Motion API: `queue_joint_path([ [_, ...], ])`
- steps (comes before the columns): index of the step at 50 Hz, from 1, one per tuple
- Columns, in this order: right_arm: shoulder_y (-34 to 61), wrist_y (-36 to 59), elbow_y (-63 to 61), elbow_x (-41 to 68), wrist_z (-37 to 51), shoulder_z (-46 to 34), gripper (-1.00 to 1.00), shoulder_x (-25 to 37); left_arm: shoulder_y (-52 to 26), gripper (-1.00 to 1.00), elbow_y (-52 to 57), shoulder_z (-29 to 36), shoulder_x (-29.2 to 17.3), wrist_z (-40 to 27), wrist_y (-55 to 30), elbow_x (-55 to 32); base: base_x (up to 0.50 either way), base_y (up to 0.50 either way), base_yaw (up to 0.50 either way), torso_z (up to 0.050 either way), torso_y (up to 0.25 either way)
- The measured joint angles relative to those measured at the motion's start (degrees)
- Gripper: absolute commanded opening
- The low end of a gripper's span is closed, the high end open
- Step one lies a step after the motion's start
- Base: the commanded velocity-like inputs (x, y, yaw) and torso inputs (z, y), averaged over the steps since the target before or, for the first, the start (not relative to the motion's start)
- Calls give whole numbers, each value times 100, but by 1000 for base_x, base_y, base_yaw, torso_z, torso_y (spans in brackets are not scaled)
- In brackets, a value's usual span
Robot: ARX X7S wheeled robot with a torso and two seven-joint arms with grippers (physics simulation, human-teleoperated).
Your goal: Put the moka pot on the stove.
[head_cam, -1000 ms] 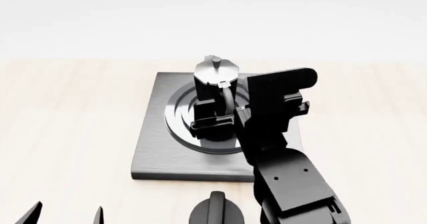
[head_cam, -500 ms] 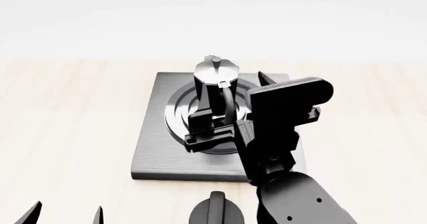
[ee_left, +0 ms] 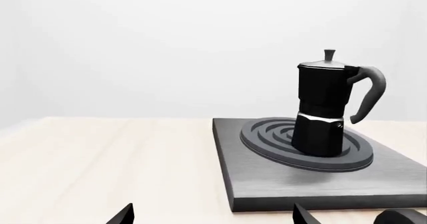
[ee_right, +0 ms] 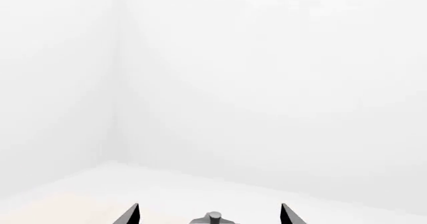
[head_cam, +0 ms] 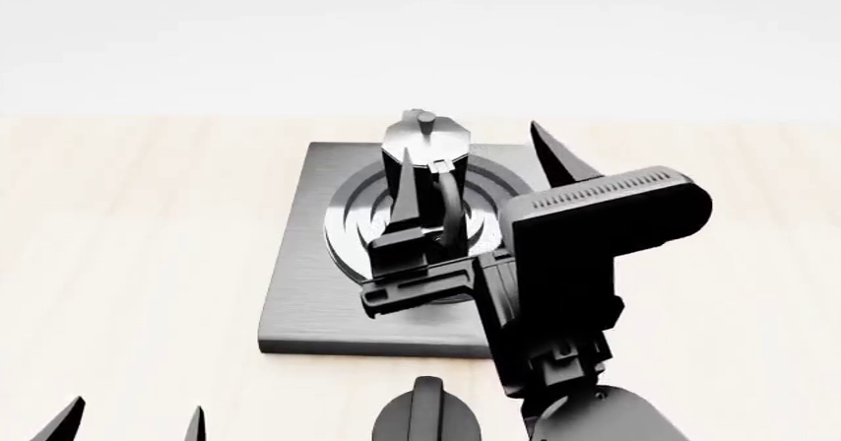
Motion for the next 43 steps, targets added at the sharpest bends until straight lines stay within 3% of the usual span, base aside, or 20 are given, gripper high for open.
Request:
queue_joint_path([
  [43,-398,10,-2029,-213,811,241,100,804,75,100,73,51,-44,-44,47,-3,0,0,0,0,0],
])
